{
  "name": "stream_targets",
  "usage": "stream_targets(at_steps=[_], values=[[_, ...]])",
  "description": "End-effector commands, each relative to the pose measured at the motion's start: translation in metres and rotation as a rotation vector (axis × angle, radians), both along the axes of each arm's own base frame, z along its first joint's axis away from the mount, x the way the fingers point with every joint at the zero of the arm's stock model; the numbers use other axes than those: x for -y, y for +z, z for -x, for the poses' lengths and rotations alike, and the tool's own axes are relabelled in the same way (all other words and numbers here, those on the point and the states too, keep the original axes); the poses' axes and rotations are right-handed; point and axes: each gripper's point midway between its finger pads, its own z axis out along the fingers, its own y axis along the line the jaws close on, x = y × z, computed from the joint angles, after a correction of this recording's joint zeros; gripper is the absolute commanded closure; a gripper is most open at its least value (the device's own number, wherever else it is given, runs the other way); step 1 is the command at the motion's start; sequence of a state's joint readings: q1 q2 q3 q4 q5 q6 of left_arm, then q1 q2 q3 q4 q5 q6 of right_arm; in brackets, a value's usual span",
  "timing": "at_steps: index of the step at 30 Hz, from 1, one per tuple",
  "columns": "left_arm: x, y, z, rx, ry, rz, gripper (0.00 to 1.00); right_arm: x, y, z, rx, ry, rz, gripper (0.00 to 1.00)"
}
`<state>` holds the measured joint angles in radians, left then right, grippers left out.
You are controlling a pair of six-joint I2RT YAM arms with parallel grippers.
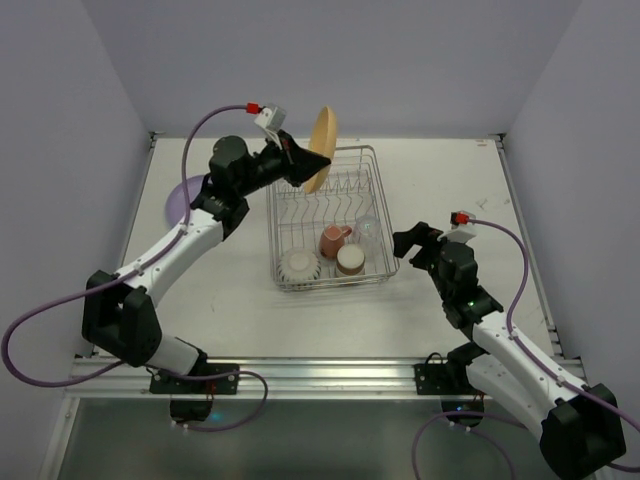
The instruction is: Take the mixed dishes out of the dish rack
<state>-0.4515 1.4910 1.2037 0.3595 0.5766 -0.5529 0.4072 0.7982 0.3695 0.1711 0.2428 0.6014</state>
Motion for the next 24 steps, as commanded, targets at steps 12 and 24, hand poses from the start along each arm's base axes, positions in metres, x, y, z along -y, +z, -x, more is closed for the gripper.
stream_targets(at_steps=[12, 24], values=[[-0.133, -0.022, -0.039, -0.08, 0.742, -0.192, 1.0, -0.002, 0.012, -0.003, 0.039, 0.012, -0.004, 0.1], [-0.214, -0.04, -0.037, -0.067, 1.135, -0.391, 1.0, -0.003, 0.01, -0.006, 0.029, 0.011, 0.0, 0.09]])
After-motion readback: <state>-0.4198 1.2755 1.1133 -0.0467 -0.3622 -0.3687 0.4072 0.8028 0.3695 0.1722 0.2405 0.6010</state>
